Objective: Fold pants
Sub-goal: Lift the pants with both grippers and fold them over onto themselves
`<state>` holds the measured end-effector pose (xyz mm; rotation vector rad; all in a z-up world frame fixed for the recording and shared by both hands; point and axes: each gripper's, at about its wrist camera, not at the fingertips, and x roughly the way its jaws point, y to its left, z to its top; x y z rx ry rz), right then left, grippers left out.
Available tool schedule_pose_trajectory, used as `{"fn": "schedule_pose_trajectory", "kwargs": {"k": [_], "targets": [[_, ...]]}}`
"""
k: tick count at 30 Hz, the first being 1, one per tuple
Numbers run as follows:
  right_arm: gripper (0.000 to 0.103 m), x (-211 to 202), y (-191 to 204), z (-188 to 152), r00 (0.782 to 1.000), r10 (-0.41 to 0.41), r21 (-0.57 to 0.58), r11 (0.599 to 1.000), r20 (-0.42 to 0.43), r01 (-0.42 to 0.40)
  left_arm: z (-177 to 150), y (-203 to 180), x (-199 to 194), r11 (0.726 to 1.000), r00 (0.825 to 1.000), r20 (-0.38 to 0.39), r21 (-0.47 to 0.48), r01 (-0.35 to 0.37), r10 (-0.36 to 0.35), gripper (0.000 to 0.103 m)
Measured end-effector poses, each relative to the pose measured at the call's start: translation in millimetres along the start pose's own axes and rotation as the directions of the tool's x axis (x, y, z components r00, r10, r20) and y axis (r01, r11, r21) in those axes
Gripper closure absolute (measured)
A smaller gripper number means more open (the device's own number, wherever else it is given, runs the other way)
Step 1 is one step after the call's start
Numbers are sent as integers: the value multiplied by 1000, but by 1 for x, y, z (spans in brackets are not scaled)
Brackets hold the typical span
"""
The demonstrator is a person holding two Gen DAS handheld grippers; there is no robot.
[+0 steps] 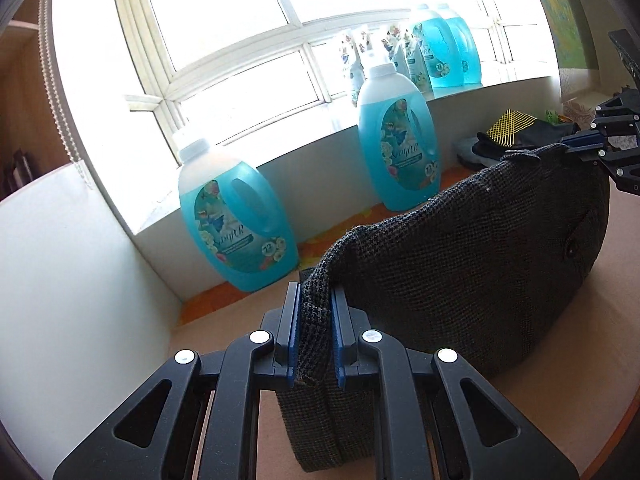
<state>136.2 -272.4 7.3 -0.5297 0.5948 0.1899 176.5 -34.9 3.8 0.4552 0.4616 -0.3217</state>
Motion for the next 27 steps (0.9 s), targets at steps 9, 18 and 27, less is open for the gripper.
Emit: {"fn": "schedule_pose_trajectory", "kwargs": {"k": [9, 18, 27], "targets": [[92, 65, -26, 14, 999, 2, -7, 1000, -52, -2, 22, 6, 76, 999, 998, -68, -36, -9, 6, 91], [93, 136, -40, 13, 991, 27, -9, 1000, -128, -29, 27, 0, 145, 999, 989, -146, -18, -29, 26, 91], [93, 193, -40, 4, 980, 59, -12, 998, -190, -63, 15, -6, 202, 999, 971, -237, -8, -37, 33, 91]]}}
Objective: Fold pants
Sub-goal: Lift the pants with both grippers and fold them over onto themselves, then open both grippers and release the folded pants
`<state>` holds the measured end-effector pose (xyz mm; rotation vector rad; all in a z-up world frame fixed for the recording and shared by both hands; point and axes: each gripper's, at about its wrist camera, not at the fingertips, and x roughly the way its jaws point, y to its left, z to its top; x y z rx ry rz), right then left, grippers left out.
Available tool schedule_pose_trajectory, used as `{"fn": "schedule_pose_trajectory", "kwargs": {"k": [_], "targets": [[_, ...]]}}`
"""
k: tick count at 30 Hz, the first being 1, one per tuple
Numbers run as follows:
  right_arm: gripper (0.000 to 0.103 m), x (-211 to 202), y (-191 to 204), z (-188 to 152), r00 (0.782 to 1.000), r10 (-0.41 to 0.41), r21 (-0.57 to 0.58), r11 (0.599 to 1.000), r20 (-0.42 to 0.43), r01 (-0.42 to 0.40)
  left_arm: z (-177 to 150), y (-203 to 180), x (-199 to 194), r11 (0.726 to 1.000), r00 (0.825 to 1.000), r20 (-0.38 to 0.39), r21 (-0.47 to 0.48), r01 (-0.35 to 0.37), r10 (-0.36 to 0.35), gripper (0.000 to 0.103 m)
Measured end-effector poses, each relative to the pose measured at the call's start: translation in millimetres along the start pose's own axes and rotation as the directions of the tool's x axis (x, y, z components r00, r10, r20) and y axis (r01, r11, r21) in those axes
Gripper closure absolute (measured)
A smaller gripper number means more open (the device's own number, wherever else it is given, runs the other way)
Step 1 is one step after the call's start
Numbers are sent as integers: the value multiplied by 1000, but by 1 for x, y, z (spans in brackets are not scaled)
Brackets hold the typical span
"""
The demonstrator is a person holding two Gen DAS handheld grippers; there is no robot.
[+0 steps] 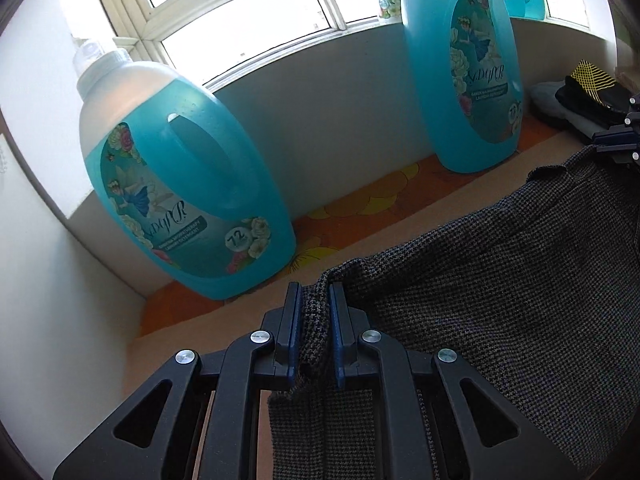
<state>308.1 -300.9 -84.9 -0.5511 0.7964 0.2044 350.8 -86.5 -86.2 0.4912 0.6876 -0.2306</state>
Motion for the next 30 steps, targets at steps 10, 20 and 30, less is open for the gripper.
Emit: {"fn": "schedule_pose_trajectory", "kwargs": {"k": [10, 20, 30], "targets": [[94, 42, -4, 4, 999, -8, 11, 1000, -42, 9, -1, -3, 31, 1000, 999, -32, 13, -12, 12, 91], [93, 56, 2, 1, 996, -3, 18, 1000, -87, 4, -2, -13, 43, 999, 998, -54, 35, -24, 26, 91], [45, 17, -18, -4, 999, -42, 118, 992, -34, 45, 0, 11, 23, 997, 999, -28, -59, -44, 42, 75]]}}
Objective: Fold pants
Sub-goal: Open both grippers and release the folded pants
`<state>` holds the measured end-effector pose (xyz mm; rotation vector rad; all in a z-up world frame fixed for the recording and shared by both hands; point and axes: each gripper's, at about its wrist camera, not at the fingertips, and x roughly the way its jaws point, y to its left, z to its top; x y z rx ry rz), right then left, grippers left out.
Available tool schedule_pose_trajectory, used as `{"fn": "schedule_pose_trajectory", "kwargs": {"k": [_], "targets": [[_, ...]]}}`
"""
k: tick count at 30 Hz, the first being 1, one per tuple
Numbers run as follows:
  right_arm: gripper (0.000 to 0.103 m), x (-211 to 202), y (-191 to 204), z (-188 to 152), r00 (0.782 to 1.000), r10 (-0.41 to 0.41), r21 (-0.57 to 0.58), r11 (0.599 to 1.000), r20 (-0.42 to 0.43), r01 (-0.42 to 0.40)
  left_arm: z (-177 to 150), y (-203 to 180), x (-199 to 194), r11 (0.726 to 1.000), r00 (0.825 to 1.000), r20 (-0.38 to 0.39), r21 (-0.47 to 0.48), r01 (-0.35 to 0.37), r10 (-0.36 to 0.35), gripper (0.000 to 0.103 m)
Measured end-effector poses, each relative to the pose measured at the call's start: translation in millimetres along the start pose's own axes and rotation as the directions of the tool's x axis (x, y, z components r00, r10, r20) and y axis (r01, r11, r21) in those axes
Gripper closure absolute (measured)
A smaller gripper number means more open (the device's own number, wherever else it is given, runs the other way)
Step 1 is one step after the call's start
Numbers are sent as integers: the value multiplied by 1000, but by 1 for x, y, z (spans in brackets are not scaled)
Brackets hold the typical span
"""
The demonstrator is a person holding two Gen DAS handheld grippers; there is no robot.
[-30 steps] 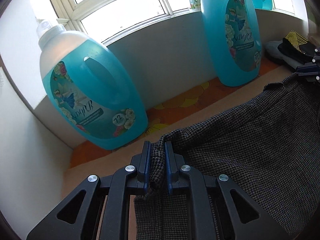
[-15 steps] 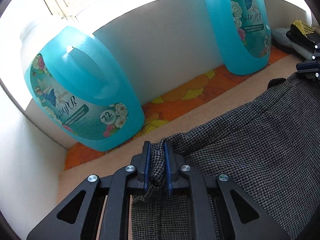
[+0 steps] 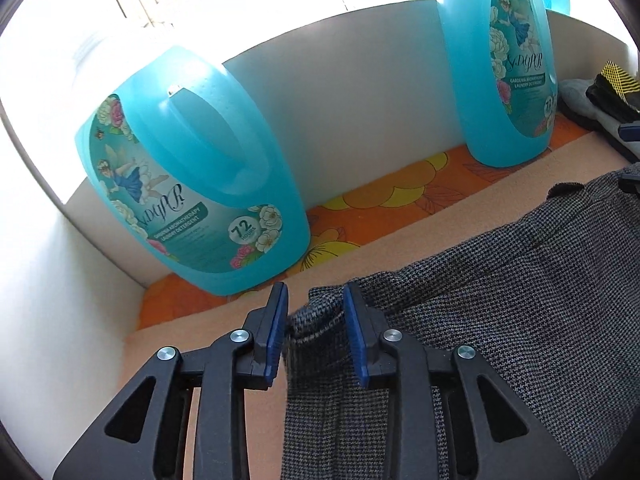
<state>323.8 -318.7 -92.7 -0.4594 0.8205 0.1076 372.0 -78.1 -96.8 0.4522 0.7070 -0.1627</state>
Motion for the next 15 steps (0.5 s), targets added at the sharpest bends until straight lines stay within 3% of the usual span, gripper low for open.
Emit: {"fn": "schedule_pose_trajectory", "kwargs": {"k": [3, 9, 15], "targets": [[45, -26, -4, -5, 999, 17, 29, 999, 36, -19, -4, 18, -21, 998, 999, 26, -54, 22, -21, 64], [45, -88, 12, -23, 989, 95, 37, 994, 109, -100, -32, 46, -83, 994, 994, 95, -91, 60, -51, 64], [45, -126, 50, -49, 975, 180, -3, 983, 130, -181, -78, 46, -133, 995, 991, 104, -45, 86, -81, 63]]}}
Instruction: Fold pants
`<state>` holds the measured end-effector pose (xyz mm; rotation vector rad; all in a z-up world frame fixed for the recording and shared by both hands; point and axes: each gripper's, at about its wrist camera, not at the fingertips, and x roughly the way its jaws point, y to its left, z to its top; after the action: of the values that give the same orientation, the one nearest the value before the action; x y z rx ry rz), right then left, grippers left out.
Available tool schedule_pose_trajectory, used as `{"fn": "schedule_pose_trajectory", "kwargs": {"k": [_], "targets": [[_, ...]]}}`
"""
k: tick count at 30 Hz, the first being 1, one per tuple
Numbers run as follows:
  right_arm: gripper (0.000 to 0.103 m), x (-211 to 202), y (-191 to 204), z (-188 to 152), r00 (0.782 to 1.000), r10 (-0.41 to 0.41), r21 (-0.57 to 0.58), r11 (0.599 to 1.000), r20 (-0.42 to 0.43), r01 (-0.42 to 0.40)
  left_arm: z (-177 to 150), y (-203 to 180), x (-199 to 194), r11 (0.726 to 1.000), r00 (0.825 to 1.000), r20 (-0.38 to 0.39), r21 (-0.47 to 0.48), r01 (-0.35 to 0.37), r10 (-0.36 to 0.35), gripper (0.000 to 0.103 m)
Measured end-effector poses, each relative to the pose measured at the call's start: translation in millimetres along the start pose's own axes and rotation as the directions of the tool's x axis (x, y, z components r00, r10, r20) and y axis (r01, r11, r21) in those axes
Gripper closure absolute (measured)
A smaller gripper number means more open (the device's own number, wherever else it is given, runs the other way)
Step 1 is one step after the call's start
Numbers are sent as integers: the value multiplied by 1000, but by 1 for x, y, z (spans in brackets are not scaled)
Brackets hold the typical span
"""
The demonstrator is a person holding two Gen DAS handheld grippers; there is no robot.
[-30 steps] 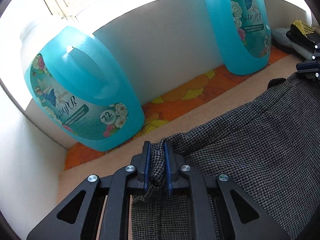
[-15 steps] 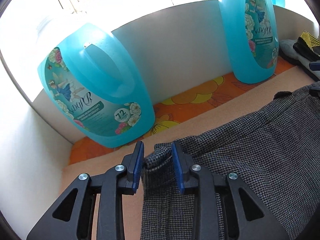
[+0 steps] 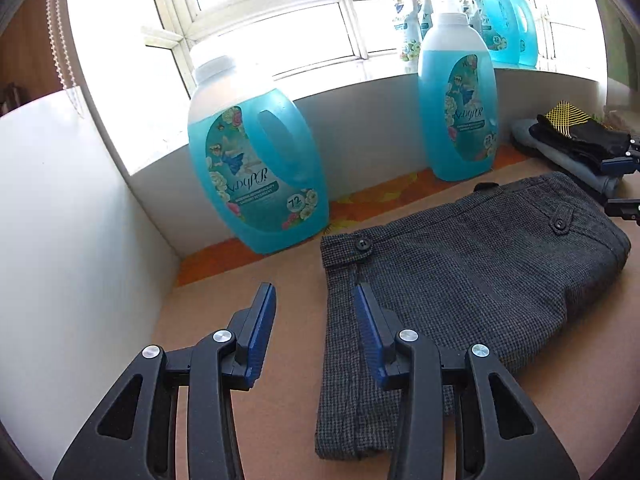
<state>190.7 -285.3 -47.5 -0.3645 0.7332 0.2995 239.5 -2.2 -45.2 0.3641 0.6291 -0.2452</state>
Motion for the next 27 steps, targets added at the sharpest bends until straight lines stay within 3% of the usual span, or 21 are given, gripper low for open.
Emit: {"fn": "schedule_pose_trajectory", "kwargs": {"k": [4, 6, 14, 21, 27], "targets": [[45, -11, 32, -16, 997, 65, -22, 998, -32, -66, -34, -8, -26, 999, 999, -20, 3, 41, -41, 64], [45, -13, 51, -21, 998, 59, -56, 997, -30, -61, -50, -14, -31, 997, 997, -39, 1, 73, -73, 64], [45, 6, 103, -22, 990, 120, -135, 982, -77, -129, -90, -47, -28, 983, 977, -115, 14, 183, -180, 64], [45, 39, 115, -8, 971, 180, -136, 970, -158, -202, -89, -59, -7, 975, 962, -156, -9, 224, -223, 64], [45, 60, 125, 0, 975, 137, -198, 965, -177, -171, -83, -53, 10, 974, 960, -164, -39, 223, -226, 64]]}}
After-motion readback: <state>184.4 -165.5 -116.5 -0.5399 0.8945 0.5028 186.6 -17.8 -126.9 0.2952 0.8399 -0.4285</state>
